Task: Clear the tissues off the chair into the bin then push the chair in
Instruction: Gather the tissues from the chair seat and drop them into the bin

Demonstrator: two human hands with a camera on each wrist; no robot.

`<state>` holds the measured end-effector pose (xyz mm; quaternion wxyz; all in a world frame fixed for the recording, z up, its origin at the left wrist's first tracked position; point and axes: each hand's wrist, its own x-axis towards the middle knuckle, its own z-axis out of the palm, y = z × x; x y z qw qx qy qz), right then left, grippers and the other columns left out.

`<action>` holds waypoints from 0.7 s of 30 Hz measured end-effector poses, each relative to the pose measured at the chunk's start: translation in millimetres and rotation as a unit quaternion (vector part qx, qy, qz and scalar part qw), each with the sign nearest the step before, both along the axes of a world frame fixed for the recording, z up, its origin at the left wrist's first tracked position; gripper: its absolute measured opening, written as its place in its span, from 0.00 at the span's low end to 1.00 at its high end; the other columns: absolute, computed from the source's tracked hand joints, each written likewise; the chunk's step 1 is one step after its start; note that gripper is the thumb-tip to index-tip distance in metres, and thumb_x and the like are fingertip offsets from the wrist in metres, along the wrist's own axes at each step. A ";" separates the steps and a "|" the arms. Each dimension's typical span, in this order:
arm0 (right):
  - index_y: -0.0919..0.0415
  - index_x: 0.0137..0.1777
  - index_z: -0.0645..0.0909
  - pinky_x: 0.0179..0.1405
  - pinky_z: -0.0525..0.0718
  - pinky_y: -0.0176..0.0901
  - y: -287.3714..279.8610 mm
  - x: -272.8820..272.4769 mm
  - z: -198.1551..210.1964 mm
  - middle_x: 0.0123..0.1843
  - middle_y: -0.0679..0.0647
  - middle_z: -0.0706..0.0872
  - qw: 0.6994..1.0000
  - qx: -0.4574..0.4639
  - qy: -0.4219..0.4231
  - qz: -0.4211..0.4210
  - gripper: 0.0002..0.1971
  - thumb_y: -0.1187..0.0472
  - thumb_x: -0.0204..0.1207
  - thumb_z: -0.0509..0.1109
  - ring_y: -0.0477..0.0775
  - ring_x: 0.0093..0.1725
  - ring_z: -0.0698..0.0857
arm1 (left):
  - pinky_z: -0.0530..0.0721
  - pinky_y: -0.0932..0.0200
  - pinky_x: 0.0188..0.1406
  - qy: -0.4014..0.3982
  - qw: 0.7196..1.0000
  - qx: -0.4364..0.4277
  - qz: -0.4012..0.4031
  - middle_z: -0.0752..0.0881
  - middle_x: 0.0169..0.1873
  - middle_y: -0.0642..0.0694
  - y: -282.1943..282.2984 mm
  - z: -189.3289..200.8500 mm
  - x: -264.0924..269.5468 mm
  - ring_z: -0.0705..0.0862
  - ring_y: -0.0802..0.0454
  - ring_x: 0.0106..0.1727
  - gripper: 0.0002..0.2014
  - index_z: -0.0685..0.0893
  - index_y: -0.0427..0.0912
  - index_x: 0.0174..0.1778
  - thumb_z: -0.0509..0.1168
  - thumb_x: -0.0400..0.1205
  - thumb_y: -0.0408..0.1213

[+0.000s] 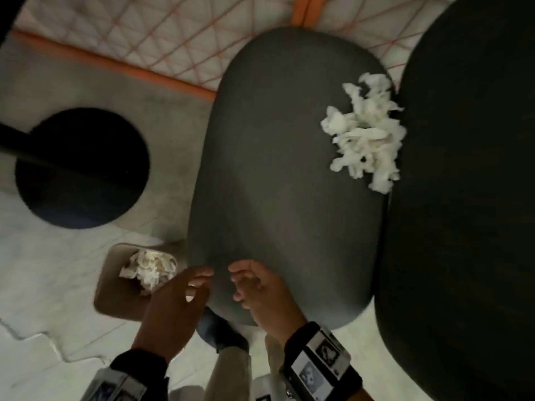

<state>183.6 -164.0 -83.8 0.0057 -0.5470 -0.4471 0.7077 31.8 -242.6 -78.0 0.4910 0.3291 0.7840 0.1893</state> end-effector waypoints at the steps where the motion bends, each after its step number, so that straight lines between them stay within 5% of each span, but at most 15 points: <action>1: 0.43 0.51 0.82 0.45 0.81 0.41 11.6 14.2 4.6 0.46 0.45 0.87 1.000 0.012 -0.008 -0.028 0.11 0.61 0.80 0.62 0.48 0.43 0.85 | 0.78 0.75 0.46 -0.001 1.000 0.007 -0.017 0.88 0.50 0.61 15.6 5.7 10.4 0.86 0.67 0.50 0.13 0.84 0.60 0.55 0.66 0.83 0.35; 6: 0.39 0.48 0.81 0.39 0.79 0.40 71.6 70.6 17.4 0.42 0.44 0.87 0.984 0.079 -0.042 -0.153 0.13 0.60 0.71 0.63 0.46 0.40 0.84 | 0.85 0.53 0.54 0.012 0.995 0.054 -0.086 0.88 0.47 0.55 104.0 33.0 56.8 0.88 0.54 0.49 0.11 0.81 0.71 0.47 0.66 0.80 0.43; 10: 0.36 0.48 0.80 0.42 0.81 0.51 119.4 96.5 14.0 0.44 0.50 0.85 0.962 0.122 -0.064 -0.234 0.13 0.49 0.64 0.63 0.52 0.42 0.83 | 0.85 0.55 0.51 0.038 0.986 0.062 -0.147 0.89 0.45 0.52 176.8 41.5 80.0 0.89 0.49 0.47 0.09 0.84 0.61 0.50 0.67 0.80 0.39; 13: 0.33 0.49 0.77 0.54 0.86 0.61 156.5 106.9 9.5 0.50 0.55 0.85 0.951 0.164 -0.098 -0.242 0.13 0.46 0.64 0.59 0.57 0.48 0.85 | 0.84 0.54 0.57 0.061 0.978 0.063 -0.188 0.89 0.49 0.51 230.9 40.4 91.8 0.88 0.48 0.50 0.11 0.86 0.56 0.53 0.64 0.77 0.45; 15: 0.37 0.53 0.76 0.60 0.84 0.57 181.0 108.3 12.7 0.55 0.55 0.83 0.944 0.191 -0.123 -0.240 0.13 0.54 0.70 0.63 0.56 0.54 0.85 | 0.82 0.49 0.63 0.091 0.967 0.067 -0.230 0.87 0.57 0.46 264.9 33.0 95.6 0.86 0.44 0.56 0.12 0.87 0.52 0.58 0.64 0.80 0.41; 18: 0.49 0.60 0.79 0.61 0.76 0.38 213.9 110.3 11.5 0.64 0.53 0.77 0.922 0.257 -0.172 -0.234 0.14 0.64 0.78 0.66 0.52 0.61 0.81 | 0.80 0.48 0.64 0.127 0.952 0.070 -0.270 0.81 0.63 0.44 312.4 20.4 99.0 0.84 0.41 0.60 0.14 0.85 0.51 0.60 0.64 0.80 0.37; 21: 0.50 0.61 0.79 0.62 0.78 0.40 244.9 111.0 9.7 0.69 0.51 0.73 0.897 0.310 -0.210 -0.234 0.13 0.63 0.79 0.67 0.54 0.65 0.81 | 0.78 0.52 0.61 0.161 0.936 0.055 -0.308 0.75 0.68 0.46 350.8 3.8 97.8 0.82 0.43 0.61 0.15 0.81 0.52 0.65 0.62 0.82 0.37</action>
